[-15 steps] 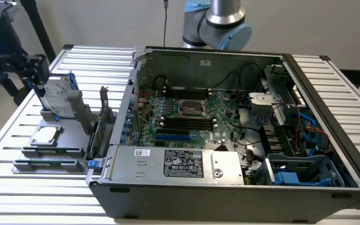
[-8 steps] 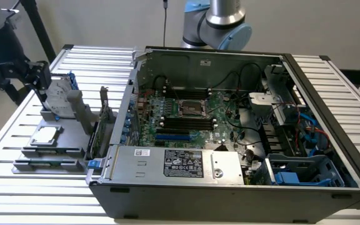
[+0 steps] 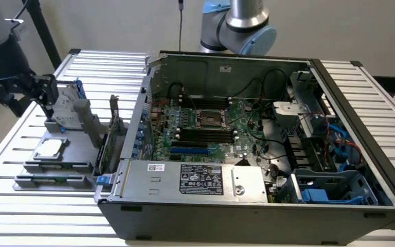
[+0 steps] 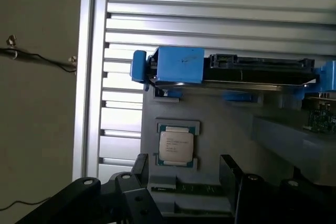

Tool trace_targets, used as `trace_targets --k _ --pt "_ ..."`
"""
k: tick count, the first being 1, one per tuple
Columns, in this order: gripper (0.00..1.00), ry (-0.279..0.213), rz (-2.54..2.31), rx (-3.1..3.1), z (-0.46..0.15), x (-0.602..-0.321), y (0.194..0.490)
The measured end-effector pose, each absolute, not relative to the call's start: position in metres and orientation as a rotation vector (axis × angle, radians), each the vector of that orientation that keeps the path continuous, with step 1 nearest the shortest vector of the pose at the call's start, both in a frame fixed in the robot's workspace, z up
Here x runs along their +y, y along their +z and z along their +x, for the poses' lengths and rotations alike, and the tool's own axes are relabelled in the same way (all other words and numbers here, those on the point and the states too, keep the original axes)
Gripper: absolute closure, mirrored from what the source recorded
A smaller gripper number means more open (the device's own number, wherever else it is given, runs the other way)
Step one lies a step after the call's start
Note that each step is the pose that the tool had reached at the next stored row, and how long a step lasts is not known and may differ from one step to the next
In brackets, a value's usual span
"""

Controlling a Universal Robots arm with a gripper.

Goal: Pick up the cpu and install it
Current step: 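Pick up the cpu and move it towards the insertion slot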

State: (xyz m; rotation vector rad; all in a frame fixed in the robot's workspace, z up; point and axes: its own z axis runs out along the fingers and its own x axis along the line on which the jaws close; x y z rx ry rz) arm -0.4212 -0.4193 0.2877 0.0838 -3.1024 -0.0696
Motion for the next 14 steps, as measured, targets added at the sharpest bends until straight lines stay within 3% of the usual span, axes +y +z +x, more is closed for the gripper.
trace_targets --k 14 --pt "0.35 -0.07 0.085 -3.102 -0.424 -0.426 0.262"
